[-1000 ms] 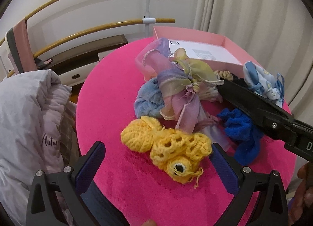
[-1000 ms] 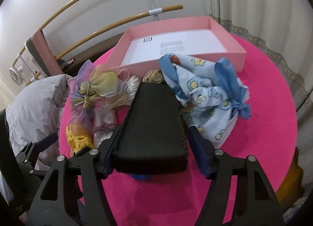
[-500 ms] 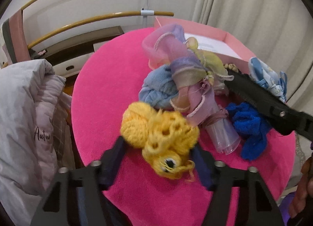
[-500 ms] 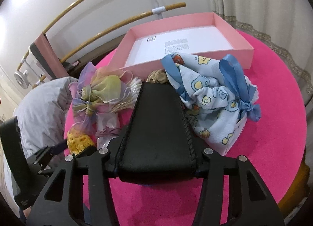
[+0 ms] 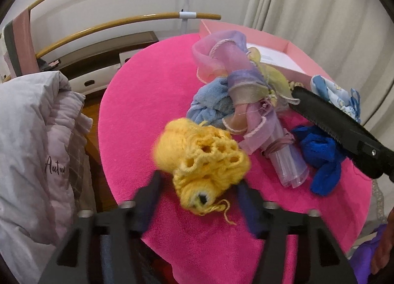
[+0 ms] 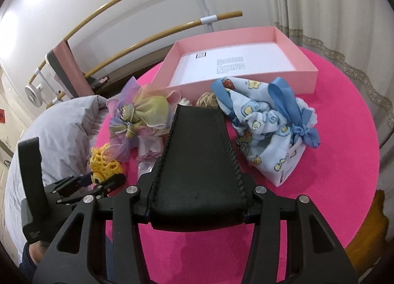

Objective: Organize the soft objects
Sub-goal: 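Grasp the yellow crocheted fish with the left tool while the right tool grasps the black glasses case, then carry the yellow fish and black case into the pink box and release both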

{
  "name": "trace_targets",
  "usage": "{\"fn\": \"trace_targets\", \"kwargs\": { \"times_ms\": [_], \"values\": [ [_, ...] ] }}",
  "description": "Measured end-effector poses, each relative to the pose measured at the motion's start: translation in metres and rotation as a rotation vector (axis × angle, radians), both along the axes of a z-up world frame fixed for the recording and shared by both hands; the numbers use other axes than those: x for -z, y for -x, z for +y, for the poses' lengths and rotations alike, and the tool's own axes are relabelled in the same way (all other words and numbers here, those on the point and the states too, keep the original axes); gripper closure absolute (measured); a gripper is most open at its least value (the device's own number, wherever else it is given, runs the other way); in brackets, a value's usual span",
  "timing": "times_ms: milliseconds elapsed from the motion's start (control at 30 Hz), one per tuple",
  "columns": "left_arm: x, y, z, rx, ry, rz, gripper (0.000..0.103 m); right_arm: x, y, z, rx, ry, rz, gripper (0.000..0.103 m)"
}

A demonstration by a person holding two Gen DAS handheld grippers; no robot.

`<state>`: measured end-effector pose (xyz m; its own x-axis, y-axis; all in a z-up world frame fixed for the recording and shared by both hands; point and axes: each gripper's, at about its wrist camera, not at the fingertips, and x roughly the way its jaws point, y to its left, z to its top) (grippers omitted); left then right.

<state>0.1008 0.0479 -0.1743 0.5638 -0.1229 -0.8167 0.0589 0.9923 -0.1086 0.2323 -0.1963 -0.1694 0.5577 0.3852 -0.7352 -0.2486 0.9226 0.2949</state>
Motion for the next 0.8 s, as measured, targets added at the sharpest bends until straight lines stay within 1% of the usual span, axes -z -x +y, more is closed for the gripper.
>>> {"fn": "trace_targets", "kwargs": {
  "times_ms": [67,100,200,233,267,300,333,367,433,533,633,800],
  "values": [
    [0.001,-0.003,-0.002,-0.004,-0.004,-0.003,0.033,0.002,-0.003,0.001,0.005,0.013,0.008,0.047],
    [0.001,-0.004,-0.004,-0.004,-0.006,-0.001,0.033,0.002,-0.006,0.002,0.004,0.017,0.009,0.038],
    [0.001,-0.007,-0.005,-0.002,0.003,-0.003,0.036,0.001,-0.011,0.003,0.005,0.018,0.012,0.036],
    [0.000,-0.008,-0.004,-0.002,0.008,-0.004,0.039,0.001,-0.012,0.003,0.005,0.016,0.013,0.036],
    [0.000,-0.009,-0.004,-0.002,0.012,-0.003,0.049,0.001,-0.014,0.004,0.004,0.016,0.014,0.036],
    [-0.001,-0.010,-0.004,-0.002,0.009,-0.002,0.059,0.001,-0.015,0.004,0.004,0.019,0.015,0.040],
    [-0.002,-0.011,-0.004,-0.004,0.005,-0.003,0.062,0.002,-0.017,0.005,0.002,0.022,0.017,0.057],
    [-0.002,-0.012,-0.003,-0.003,0.010,-0.002,0.068,0.005,-0.018,0.005,0.002,0.022,0.020,0.057],
    [-0.003,-0.012,-0.001,0.000,0.030,0.001,0.075,0.006,-0.017,0.004,0.006,0.029,0.011,0.061],
    [-0.006,-0.010,0.004,0.007,0.043,-0.002,0.077,0.004,-0.009,-0.001,0.012,-0.001,-0.007,0.065],
    [-0.009,-0.006,0.006,0.012,0.047,-0.007,0.079,0.000,0.001,-0.006,0.016,-0.009,-0.026,0.068],
    [-0.014,0.006,0.009,0.023,0.056,-0.023,0.083,-0.006,0.012,-0.012,0.022,-0.022,-0.046,0.071]
  ]
}}
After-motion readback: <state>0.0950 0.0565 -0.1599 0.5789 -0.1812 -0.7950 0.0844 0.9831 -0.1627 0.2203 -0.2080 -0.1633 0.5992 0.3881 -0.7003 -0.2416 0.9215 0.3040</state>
